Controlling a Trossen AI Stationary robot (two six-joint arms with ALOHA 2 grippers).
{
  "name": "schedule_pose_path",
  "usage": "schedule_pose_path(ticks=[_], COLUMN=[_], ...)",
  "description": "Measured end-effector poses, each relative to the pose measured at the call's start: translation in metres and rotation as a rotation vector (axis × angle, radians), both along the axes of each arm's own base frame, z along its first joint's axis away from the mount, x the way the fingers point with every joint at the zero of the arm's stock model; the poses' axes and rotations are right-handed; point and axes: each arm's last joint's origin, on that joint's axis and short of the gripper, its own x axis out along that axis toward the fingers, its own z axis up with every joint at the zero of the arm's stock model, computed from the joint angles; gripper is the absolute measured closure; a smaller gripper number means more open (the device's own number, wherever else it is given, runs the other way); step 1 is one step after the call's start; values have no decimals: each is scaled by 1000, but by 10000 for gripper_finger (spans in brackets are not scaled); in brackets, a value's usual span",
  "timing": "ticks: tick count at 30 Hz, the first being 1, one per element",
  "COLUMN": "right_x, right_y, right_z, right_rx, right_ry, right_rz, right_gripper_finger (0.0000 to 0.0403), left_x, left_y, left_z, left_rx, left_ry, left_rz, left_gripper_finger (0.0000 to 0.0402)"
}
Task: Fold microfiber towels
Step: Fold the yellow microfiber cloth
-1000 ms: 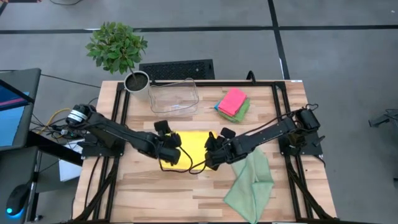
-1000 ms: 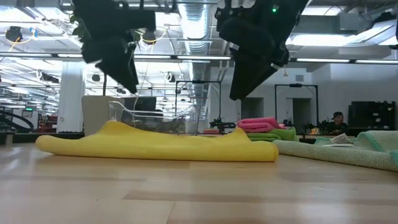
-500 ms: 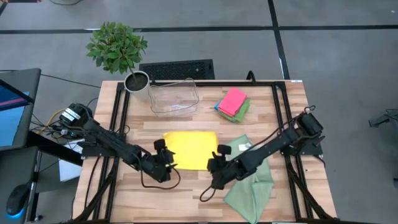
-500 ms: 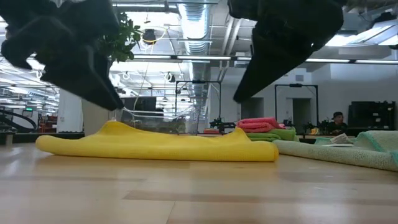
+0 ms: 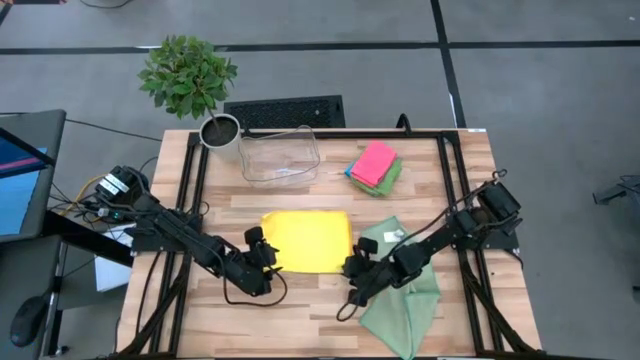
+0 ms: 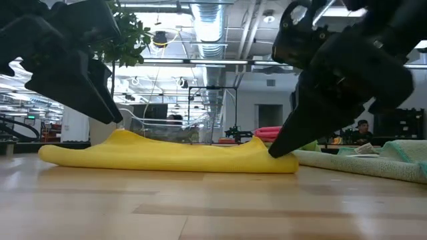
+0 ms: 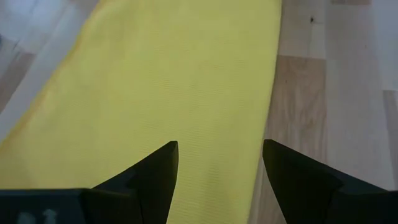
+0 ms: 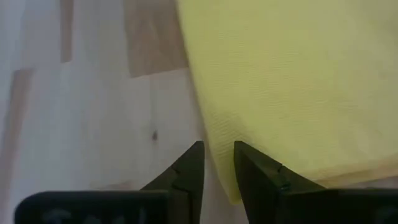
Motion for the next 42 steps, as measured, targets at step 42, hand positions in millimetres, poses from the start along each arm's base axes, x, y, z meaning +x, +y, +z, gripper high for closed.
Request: schedule_pose_path(ticks=[42], right_x=[-17], right_y=[9], right_z=[-15], right_rx=[-31], right_ry=[111], right_rz=[99], right_gripper_finger=[204], left_x=[1], left_y=[-2], left_z=[1], left_rx=[-19], left_ry=[-7], left_rz=[-12], left_gripper_finger=[174])
